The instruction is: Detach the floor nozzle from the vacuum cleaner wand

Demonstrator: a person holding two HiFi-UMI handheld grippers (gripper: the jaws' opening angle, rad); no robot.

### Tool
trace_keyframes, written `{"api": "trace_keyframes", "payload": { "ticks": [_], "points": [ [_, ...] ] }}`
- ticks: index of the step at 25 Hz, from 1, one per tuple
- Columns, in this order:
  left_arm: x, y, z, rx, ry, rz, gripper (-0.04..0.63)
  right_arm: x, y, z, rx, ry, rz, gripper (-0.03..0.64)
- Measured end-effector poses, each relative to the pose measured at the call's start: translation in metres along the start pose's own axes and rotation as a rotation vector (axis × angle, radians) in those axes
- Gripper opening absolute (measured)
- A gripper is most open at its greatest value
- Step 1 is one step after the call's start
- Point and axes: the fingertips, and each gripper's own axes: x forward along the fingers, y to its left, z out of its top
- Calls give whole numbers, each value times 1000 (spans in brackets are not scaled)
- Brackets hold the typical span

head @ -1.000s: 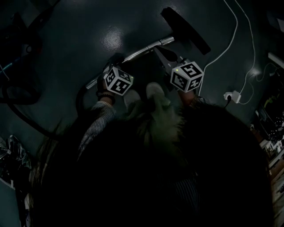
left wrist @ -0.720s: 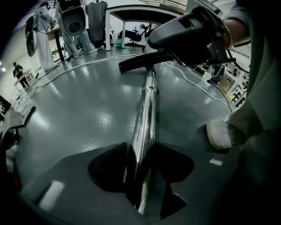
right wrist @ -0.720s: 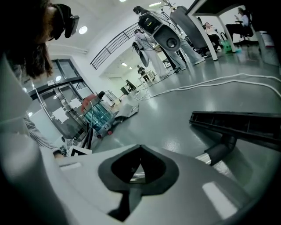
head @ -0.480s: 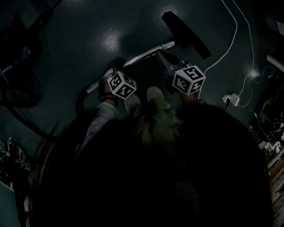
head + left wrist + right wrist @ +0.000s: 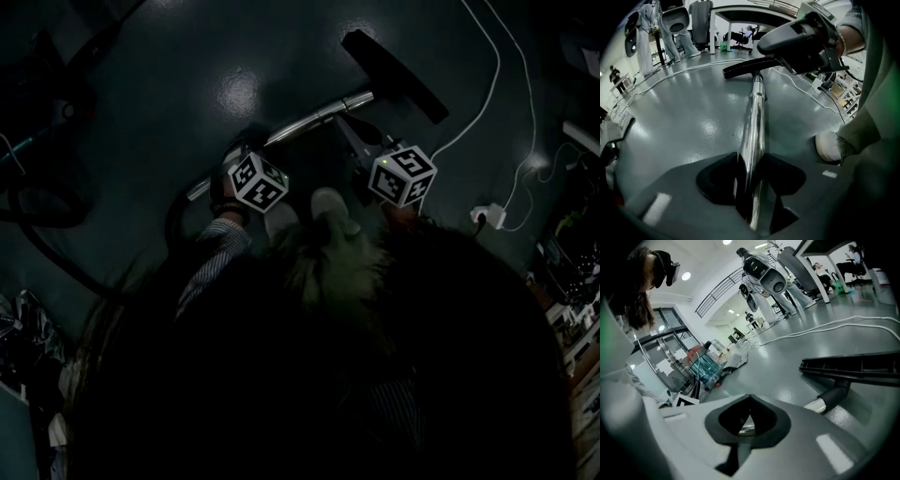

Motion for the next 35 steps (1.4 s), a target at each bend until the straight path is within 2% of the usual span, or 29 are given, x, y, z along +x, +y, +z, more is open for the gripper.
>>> {"api": "trace_keyframes", "payload": {
  "ticks": [8,14,24,30,35],
  "points": [
    [-56,24,19,-55,-59,89,189,-28,17,23,18,-27,-3,2],
    [-150,39,44,-111,-121,173,190,-52,72,75,-10,-58,15,2],
    [-388,52,128,-168,-257,304,192,-142,220,225,-97,-138,101,2],
    [-535,55,177,-188,-331,398,192,-218,330,344,-171,-297,185,2],
    [-651,49,211,-229,-411,464,193,-284,430,418,-218,-395,272,2]
  ]
}}
